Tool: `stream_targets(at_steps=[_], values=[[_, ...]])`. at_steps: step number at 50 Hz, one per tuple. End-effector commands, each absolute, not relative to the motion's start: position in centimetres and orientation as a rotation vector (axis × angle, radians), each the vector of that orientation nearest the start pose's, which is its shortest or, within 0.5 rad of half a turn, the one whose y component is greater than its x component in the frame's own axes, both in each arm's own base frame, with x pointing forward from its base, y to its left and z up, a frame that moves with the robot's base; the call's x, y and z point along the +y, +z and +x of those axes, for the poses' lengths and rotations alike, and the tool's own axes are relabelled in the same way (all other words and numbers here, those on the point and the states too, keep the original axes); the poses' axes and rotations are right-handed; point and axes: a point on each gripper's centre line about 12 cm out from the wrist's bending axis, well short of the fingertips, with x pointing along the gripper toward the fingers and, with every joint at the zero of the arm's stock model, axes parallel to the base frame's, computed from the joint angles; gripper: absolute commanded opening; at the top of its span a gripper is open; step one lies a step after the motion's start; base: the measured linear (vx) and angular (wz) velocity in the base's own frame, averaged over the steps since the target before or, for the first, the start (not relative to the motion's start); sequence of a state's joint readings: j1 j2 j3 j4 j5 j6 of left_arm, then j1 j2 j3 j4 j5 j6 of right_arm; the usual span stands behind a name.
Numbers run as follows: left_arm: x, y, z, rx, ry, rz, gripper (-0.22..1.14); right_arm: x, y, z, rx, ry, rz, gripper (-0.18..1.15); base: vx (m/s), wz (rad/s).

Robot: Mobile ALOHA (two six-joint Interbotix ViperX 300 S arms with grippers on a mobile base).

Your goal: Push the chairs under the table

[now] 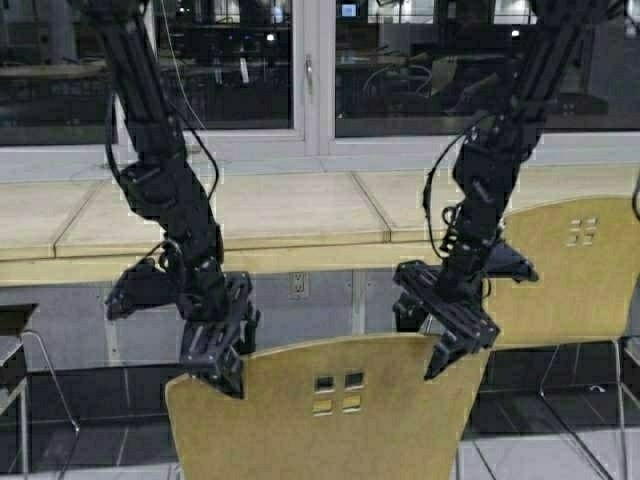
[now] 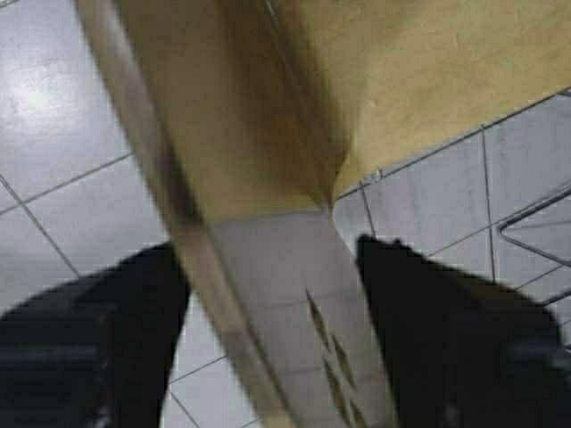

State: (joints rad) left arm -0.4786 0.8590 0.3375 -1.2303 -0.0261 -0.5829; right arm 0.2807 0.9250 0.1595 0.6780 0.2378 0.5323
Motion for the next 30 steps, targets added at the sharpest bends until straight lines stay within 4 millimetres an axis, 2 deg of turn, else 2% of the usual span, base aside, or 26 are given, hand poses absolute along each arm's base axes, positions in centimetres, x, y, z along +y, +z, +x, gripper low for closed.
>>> stream_targets(at_steps=[1, 9, 15, 19, 25, 27, 30], values=[[-19.5, -11.2, 39.1, 1.086, 0.697, -1.294, 0.90, 14.6, -11.3, 44.6, 1.285, -0.398, 0.932, 0.88, 0.00, 0.00], [-19.7, -12.2, 39.5, 1.087, 0.697, -1.292, 0.89, 14.7, -12.1, 45.0, 1.289, -0.377, 0.908, 0.82, 0.00, 0.00], [-19.8, -12.6, 39.6, 1.087, 0.700, -1.292, 0.77, 14.8, -12.5, 45.2, 1.300, -0.347, 0.874, 0.61, 0.00, 0.00], [-19.7, -12.7, 39.7, 1.086, 0.701, -1.293, 0.61, 14.9, -12.7, 45.1, 1.320, -0.323, 0.845, 0.38, 0.00, 0.00], [-19.4, -12.7, 39.8, 1.081, 0.708, -1.299, 0.30, 15.1, -12.9, 45.0, 1.340, -0.302, 0.822, 0.06, 0.00, 0.00], [-19.3, -12.7, 39.8, 1.081, 0.711, -1.300, 0.19, 15.1, -12.8, 45.0, 1.341, -0.300, 0.821, 0.00, 0.00, 0.00], [-19.1, -12.7, 39.8, 1.078, 0.717, -1.303, 0.05, 15.1, -12.8, 44.9, 1.348, -0.297, 0.818, 0.00, -0.01, 0.00]])
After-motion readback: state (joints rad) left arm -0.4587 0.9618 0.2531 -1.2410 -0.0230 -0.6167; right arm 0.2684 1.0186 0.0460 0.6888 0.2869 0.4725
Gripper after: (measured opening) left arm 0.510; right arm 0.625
